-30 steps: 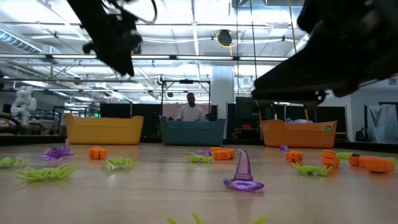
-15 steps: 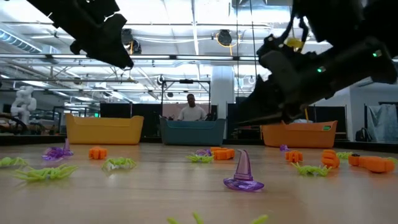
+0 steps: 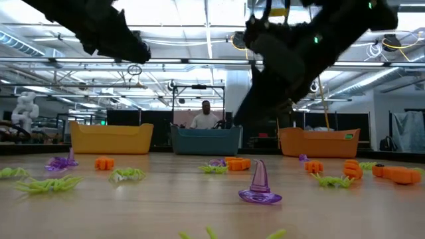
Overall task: Sort Halloween decoration
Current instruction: Put the violet witch hat toy into the orange bin
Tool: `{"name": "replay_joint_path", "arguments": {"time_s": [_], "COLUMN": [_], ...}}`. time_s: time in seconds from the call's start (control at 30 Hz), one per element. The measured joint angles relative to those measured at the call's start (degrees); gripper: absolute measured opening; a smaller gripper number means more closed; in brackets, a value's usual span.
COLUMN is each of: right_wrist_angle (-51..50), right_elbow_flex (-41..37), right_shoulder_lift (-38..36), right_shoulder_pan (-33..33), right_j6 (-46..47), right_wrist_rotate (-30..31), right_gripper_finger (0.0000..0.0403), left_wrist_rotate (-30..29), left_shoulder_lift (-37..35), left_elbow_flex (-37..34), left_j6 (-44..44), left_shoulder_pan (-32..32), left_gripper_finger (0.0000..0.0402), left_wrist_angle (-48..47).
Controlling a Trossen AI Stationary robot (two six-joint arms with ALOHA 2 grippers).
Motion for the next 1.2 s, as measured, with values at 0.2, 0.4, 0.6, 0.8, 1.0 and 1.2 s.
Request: {"name": "replay_joint_path", "arguments": {"time_s": [0.2, 0.4, 0.6, 0.8, 1.0, 1.2], "right_wrist_angle": [-1.62, -5.52, -14.02, -35.18, -50.34, -58.53], "right_elbow_flex": [2.4, 2.4, 2.4, 6.05, 10.29, 9.68], "right_shoulder_lift": [0.0, 0.0, 0.0, 0.02, 0.02, -1.4], "right_shoulder_pan": [2.36, 5.39, 4.99, 3.18, 2.1, 1.46], "right_j6": [-0.51, 1.48, 12.39, 23.71, 19.72, 10.44], "right_wrist_rotate": [-3.02, -4.52, -5.74, -2.63, 0.67, 4.32], "right_gripper_finger": [0.0173, 0.017, 0.0169, 0.0169, 0.0169, 0.0169], "left_wrist_rotate": [5.99, 14.15, 14.49, 14.59, 16.68, 19.69], "left_shoulder_lift": [2.36, 5.32, 9.71, 11.66, 11.76, 11.76], "left_elbow_flex": [0.0, 0.0, 0.0, 0.0, 0.0, 0.0], "left_j6": [-0.24, -0.36, -0.47, -0.4, -0.45, -0.48], "left_shoulder_pan": [-2.66, -3.19, -3.11, -3.1, -3.19, -3.25], "left_gripper_finger": [0.0168, 0.0168, 0.0168, 0.0168, 0.0168, 0.0168], "left_wrist_angle": [0.13, 0.23, 3.85, 7.09, 6.73, 6.73]}}
